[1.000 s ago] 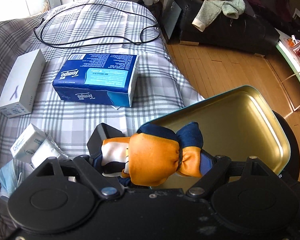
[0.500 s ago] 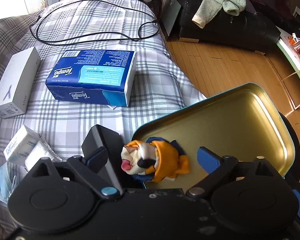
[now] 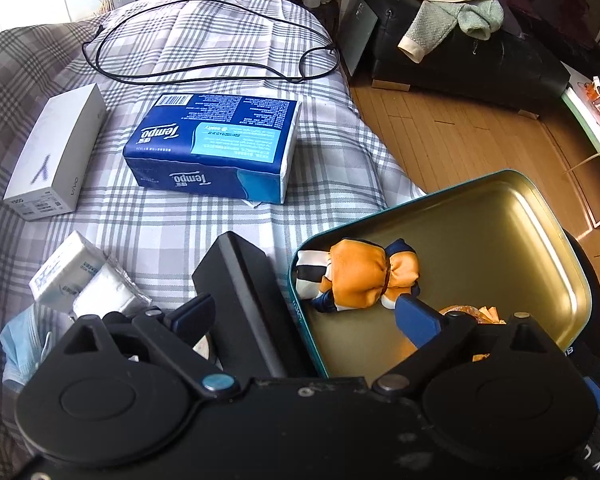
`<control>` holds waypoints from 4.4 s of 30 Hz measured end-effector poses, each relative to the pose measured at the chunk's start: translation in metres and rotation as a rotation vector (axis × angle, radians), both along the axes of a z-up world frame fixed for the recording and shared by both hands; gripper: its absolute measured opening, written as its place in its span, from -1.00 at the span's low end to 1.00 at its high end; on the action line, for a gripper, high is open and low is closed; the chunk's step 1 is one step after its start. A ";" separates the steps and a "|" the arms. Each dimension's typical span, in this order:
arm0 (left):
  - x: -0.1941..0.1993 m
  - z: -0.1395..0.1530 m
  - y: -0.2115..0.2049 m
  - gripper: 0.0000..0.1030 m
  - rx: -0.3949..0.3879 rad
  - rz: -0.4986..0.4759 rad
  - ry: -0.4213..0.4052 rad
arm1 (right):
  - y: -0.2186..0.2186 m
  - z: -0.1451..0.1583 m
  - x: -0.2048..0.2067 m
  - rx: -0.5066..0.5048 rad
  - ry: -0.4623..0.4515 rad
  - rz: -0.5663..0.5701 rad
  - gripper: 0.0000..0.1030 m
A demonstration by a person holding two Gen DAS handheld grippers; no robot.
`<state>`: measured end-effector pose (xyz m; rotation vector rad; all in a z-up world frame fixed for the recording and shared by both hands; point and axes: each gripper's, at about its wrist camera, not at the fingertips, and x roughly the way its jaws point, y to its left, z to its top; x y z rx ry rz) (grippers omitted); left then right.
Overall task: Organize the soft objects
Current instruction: 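Withdraw both open tools from the tin back over the table items, then grasp the beige tape roll with the right tool while the left tool approaches the blue mask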
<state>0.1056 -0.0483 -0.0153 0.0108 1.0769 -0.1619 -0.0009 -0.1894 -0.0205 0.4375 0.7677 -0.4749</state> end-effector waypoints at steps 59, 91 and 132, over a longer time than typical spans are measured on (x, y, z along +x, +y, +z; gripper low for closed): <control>-0.121 -0.022 0.251 0.98 -0.042 0.645 0.000 | 0.167 -0.039 0.011 -0.149 0.094 0.571 0.43; -0.125 -0.023 0.254 0.98 -0.062 0.683 -0.003 | 0.205 -0.076 0.080 -0.109 0.096 0.561 0.20; -0.121 -0.042 0.254 0.98 -0.053 0.675 0.078 | 0.182 -0.076 0.016 -0.030 0.261 0.631 0.01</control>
